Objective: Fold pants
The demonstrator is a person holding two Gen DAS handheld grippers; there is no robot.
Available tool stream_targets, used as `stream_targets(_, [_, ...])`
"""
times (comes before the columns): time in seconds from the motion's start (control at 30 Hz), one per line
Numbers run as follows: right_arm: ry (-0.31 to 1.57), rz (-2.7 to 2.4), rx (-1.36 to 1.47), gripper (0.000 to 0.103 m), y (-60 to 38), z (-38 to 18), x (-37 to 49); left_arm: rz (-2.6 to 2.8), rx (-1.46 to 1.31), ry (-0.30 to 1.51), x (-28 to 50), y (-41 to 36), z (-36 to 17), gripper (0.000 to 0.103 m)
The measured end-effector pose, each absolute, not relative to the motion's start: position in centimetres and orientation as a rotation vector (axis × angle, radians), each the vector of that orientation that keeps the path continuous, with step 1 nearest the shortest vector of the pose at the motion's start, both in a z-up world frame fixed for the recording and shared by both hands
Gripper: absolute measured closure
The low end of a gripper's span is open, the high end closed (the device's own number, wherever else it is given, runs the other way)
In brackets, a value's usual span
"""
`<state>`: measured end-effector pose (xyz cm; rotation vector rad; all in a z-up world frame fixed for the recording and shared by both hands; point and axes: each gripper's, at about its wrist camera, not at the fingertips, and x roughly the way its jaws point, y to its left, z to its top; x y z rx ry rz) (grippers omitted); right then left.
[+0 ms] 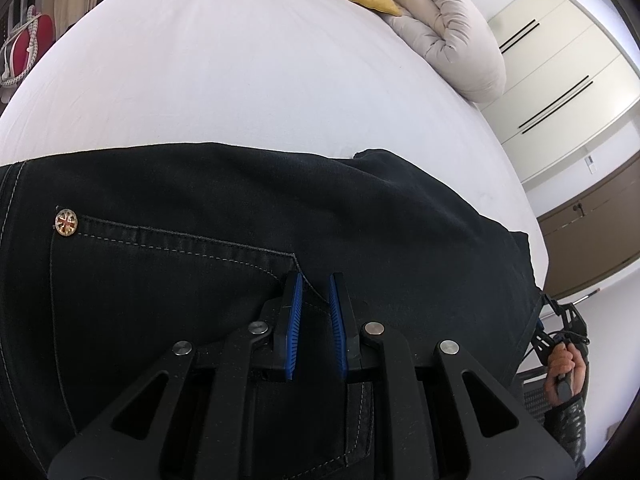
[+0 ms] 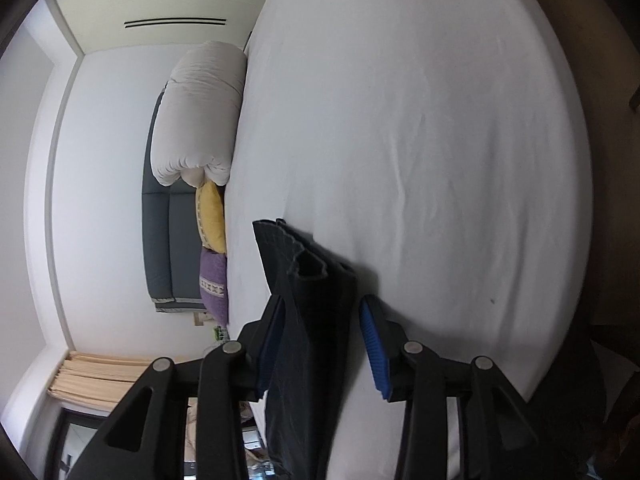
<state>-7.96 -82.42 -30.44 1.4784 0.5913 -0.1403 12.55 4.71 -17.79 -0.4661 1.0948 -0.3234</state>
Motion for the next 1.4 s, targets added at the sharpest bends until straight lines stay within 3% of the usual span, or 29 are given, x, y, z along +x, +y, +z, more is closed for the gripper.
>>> stream_targets(0.13, [0.574, -0.107, 1.504, 0.061, -82.9, -30.9, -6.5, -0.325, -0.464, 1.094, 12.7, 4.4, -17.9, 0.088])
stream_targets(0.2, [0.569, -0.089, 1.502, 0.067, -82.9, -30.9, -5.6, -0.326, -0.462, 1.095, 12.9, 4.5, -17.9, 0.088])
stream_targets(0.27, [0.583, -0.074, 1.492, 0.084, -82.9, -31.0, -4.6, -0.329, -0.463, 1.095, 13.0, 4.4, -18.0, 0.088])
stream_targets(0.33, [0.596, -0.075, 1.478, 0.088, -82.7, -31.1, -4.1, -0.33, -0.465, 1.095, 13.1, 4.3, -18.1, 0.088])
stream_targets(0.7, [0.63, -0.125, 1.196, 0.092, -79.7, -26.3, -3.0, -0.336, -0.469, 1.092, 13.4, 4.3, -18.1, 0.088])
stream_targets(0.97, [0.758, 0.123, 0.537, 0.092, -60.2, -17.1, 1.5, -0.339, -0.484, 1.082, 13.1, 4.5, -17.3, 0.088])
stream_targets(1.17, [0.933, 0.257, 0.004, 0.092, -42.7, -22.4, 0.5, -0.412, -0.578, 1.095, 12.6, 4.2, -16.6, 0.087])
stream_targets(1.27, [0.948, 0.224, -0.081, 0.091, -40.5, -24.5, -0.2, -0.467, -0.629, 1.111, 12.5, 3.4, -16.1, 0.086])
stream_targets(1.33, [0.936, 0.214, -0.08, 0.091, -40.5, -24.1, -0.4, -0.507, -0.668, 1.118, 12.8, 2.6, -15.8, 0.073])
stream_targets(1.4, [0.902, 0.21, -0.103, 0.091, -40.3, -23.1, -0.6, -0.554, -0.717, 1.123, 13.4, 1.2, -15.4, 0.021])
